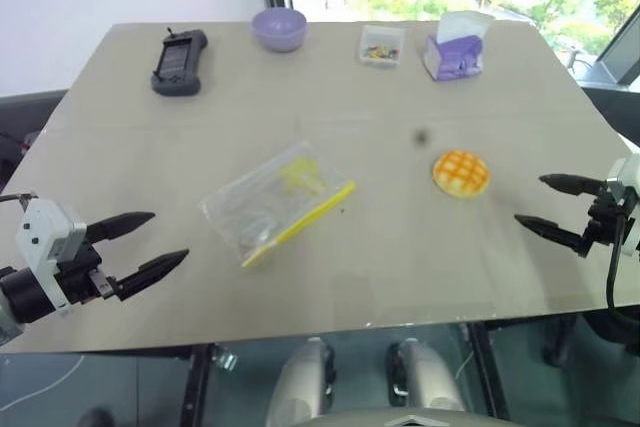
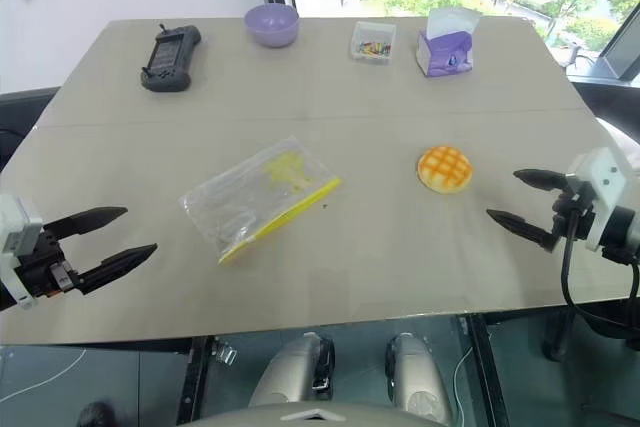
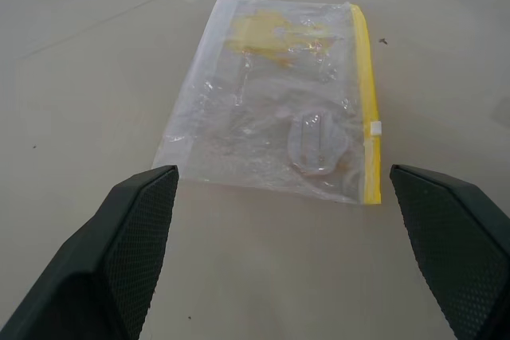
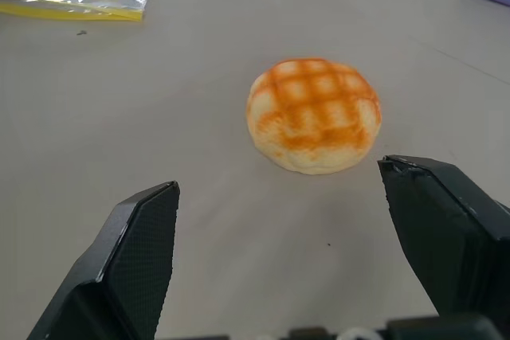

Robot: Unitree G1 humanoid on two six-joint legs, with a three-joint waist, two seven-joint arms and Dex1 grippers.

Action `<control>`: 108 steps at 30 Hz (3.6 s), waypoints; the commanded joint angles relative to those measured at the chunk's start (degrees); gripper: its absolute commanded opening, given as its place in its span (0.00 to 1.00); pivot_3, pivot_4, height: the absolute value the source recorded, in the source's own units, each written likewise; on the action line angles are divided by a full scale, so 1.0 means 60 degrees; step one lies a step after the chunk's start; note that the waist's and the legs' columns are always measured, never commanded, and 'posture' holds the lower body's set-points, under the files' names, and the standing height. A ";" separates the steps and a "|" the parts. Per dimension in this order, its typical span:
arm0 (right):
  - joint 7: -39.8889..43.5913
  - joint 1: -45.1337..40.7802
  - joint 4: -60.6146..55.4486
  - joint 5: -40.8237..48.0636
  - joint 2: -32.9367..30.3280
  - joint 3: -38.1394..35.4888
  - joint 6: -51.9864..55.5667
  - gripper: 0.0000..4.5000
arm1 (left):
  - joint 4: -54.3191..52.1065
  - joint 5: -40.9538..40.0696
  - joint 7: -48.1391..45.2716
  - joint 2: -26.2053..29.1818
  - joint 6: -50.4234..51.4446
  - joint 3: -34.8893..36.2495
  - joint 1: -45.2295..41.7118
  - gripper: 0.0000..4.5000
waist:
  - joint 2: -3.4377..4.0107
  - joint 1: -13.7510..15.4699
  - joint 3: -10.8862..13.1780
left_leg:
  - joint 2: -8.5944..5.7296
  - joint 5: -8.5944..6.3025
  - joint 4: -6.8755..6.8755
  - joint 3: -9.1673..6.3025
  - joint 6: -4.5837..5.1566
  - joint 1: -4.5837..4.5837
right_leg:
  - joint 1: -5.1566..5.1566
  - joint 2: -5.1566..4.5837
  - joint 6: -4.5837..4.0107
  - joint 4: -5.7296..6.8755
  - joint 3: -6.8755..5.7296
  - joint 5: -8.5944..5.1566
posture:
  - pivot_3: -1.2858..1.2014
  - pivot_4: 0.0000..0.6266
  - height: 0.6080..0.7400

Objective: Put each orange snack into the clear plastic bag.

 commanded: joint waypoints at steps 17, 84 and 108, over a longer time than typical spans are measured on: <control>-0.2849 -0.3209 0.0157 -0.1735 0.2018 0.1323 -0.1404 0.97 | -0.0018 0.2453 0.5827 -0.1772 -0.0271 -0.2402 -0.4793 1.00 | -0.0002 0.0144 -0.0007 | -0.0007 0.0016 0.0023 0.0008 -0.0018 0.0005 | 0.0011 0.0060 0.0060 0.0021 -0.0008 0.0042 | 0.52 0.24 1.00; -0.2159 -0.1948 -0.3499 -0.1951 0.2111 0.4076 -0.0407 1.00 | 0.7737 -0.5518 1.3550 -0.5185 1.1303 0.0367 -1.0273 0.02 | 0.0218 0.0669 -0.0265 | -0.0190 0.0088 0.0063 -0.0056 0.0053 -0.0002 | 0.0103 -0.0243 0.0203 -0.0019 -0.0100 0.0138 | 0.52 0.24 1.00; -0.6665 -0.5188 0.3611 -0.9020 0.4936 0.7033 -0.4111 1.00 | 0.4009 -1.2899 2.0889 -0.7102 0.6655 -0.1003 -1.0441 0.02 | -0.0097 0.0147 -0.0053 | -0.0183 0.0169 -0.0017 -0.0032 0.0009 -0.0041 | 0.0052 -0.0126 0.0228 -0.0056 -0.0102 0.0166 | 0.52 0.24 1.00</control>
